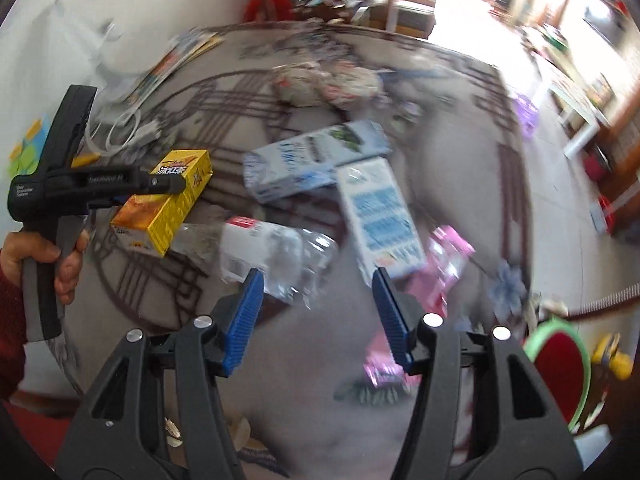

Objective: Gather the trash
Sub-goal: 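Grasp the yellow iced-tea carton with the left tool while the right tool grasps the clear water bottle, then carry the water bottle over the red bin and open the right tool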

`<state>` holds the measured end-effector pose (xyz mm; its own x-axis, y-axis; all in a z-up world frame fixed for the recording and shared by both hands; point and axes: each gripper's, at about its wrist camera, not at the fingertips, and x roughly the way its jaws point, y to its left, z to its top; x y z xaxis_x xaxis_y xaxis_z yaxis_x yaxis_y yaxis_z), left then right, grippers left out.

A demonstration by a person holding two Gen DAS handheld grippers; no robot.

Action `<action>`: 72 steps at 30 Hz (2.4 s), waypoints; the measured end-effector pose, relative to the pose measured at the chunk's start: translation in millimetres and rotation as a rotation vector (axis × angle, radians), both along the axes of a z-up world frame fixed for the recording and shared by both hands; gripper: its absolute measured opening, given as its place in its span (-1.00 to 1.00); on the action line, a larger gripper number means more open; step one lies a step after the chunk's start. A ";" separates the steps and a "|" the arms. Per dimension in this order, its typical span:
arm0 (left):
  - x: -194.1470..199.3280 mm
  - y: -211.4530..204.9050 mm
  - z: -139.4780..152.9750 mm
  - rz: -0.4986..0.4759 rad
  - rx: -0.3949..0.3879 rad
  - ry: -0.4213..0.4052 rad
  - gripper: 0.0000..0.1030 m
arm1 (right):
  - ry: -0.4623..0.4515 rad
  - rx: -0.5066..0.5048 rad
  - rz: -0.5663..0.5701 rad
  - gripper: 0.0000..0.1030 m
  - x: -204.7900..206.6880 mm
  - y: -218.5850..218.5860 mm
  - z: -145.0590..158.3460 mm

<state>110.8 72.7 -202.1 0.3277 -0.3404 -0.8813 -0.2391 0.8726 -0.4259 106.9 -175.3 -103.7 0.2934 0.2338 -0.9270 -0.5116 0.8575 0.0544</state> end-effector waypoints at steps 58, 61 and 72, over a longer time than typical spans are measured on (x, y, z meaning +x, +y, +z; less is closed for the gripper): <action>-48.9 -75.1 66.7 -0.168 0.138 -0.191 0.19 | -0.113 0.260 -0.352 0.07 -89.7 -27.8 36.5; -52.9 -91.6 74.1 -0.198 0.126 -0.210 0.19 | -0.128 0.262 -0.390 0.07 -97.4 -40.8 39.1; -63.8 -143.2 93.9 -0.304 0.122 -0.265 0.19 | -0.204 0.247 -0.550 0.07 -129.1 -92.3 51.8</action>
<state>47.0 -70.5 -108.3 0.4494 -0.3552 -0.8197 0.1411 0.9343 -0.3275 -22.2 -267.7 -51.9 0.5962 0.1985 -0.7779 -0.0205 0.9724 0.2324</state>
